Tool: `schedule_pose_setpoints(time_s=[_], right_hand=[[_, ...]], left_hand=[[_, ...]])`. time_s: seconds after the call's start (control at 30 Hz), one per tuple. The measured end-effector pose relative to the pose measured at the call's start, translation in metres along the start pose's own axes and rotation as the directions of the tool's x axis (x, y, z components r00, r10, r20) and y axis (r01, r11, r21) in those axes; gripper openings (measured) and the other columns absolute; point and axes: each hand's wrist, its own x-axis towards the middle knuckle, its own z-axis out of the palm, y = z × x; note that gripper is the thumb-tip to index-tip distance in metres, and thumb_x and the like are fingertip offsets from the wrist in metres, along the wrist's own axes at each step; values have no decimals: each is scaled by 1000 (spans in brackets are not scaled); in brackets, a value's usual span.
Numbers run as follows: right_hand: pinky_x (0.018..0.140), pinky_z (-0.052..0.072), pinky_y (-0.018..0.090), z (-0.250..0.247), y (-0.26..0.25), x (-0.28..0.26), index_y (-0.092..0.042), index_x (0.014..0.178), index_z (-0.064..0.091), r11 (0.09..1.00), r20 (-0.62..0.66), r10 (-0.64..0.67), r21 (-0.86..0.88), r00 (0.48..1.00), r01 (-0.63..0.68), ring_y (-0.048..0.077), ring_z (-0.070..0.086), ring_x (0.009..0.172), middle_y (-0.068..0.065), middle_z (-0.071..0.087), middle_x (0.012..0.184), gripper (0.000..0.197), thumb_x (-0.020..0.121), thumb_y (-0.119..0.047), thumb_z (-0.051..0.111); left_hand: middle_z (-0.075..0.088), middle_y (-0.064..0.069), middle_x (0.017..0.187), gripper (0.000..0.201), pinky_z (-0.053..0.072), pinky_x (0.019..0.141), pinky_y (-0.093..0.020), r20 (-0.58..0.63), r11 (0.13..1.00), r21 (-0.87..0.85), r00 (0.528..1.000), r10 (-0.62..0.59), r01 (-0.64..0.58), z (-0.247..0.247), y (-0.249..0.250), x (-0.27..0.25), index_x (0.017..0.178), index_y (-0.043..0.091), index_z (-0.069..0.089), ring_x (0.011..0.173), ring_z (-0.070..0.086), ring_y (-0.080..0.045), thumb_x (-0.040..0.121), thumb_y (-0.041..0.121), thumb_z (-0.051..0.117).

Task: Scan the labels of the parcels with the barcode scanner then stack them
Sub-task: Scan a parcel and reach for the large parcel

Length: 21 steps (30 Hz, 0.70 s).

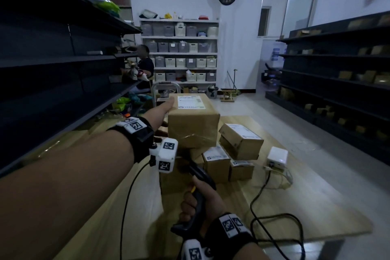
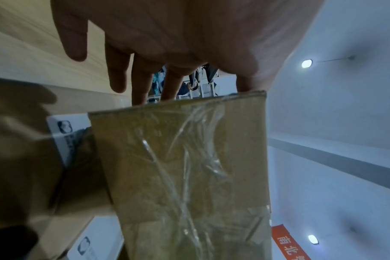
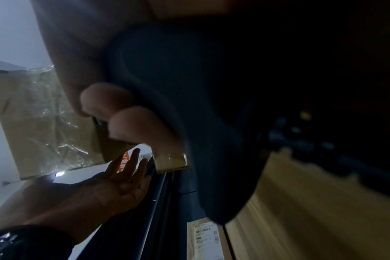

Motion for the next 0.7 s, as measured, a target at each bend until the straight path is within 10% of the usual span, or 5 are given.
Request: schedule_pose_setpoints(time_s=[0.1,0.3,0.57,0.7], right_hand=[[54,44,35,-2,0,1,-9,58,51,1000,1,2,2,1000,-2,23,49,48,6,43,50,60,66,-47,97],[53,43,34,-2,1,3,-10,57,51,1000,9,-16,-13,1000,17,21,48,46,5,43,49,60,66,-48,97],[51,42,33,0,2,3,-12,64,50,999,3,-27,30,1000,27,21,46,45,4,41,52,56,68,-43,96],[49,43,32,1,2,3,-13,64,51,999,5,-33,31,999,33,21,46,44,4,41,51,57,64,-41,99]], left_hand=[[53,-14,159,89,39,119,-55,-21,998,-45,999,-38,37,-4,-6,2,154,25,57,135,55,-36,90,87,54],[67,-14,142,106,45,115,-69,31,977,-198,996,-79,84,-18,-21,3,142,31,66,126,67,-44,58,94,76],[63,-11,137,78,57,106,-57,-44,964,-261,997,-65,51,-29,-33,4,147,22,57,118,68,-38,92,77,64],[60,-14,147,94,56,81,-51,-34,951,-278,988,-149,134,-43,-52,0,157,17,49,124,64,-36,90,81,64]])
